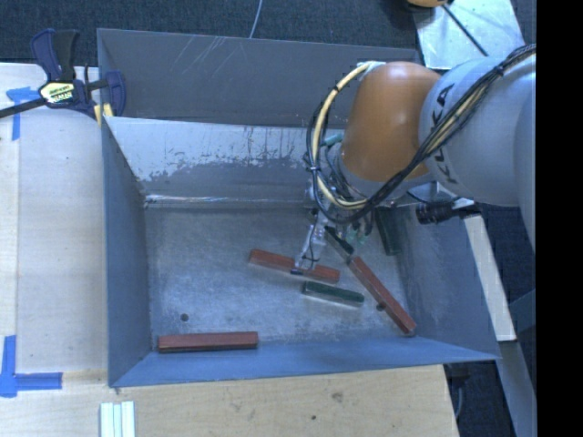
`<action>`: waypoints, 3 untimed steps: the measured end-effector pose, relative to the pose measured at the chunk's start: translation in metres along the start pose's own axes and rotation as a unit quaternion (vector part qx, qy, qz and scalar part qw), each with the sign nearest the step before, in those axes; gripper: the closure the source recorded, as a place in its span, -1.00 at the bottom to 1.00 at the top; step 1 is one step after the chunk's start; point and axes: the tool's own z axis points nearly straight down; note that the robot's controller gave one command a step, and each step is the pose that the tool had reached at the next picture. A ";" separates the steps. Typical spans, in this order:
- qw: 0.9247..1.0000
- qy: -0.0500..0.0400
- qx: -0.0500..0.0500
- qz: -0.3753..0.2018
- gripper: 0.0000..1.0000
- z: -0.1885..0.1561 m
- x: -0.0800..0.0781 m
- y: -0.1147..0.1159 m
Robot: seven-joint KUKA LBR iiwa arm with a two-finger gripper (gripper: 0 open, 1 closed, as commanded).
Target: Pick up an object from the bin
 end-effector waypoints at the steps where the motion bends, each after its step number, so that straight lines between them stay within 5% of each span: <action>1: 0.999 0.002 0.001 -0.041 -1.00 0.048 -0.018 0.000; 2: 1.000 0.003 0.001 -0.005 -1.00 0.088 -0.002 0.003; 3: 0.999 -0.003 0.000 -0.032 1.00 0.083 0.001 0.007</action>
Offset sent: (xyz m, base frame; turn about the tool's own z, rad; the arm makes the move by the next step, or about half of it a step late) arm 0.0034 0.0025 -0.0857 -0.0097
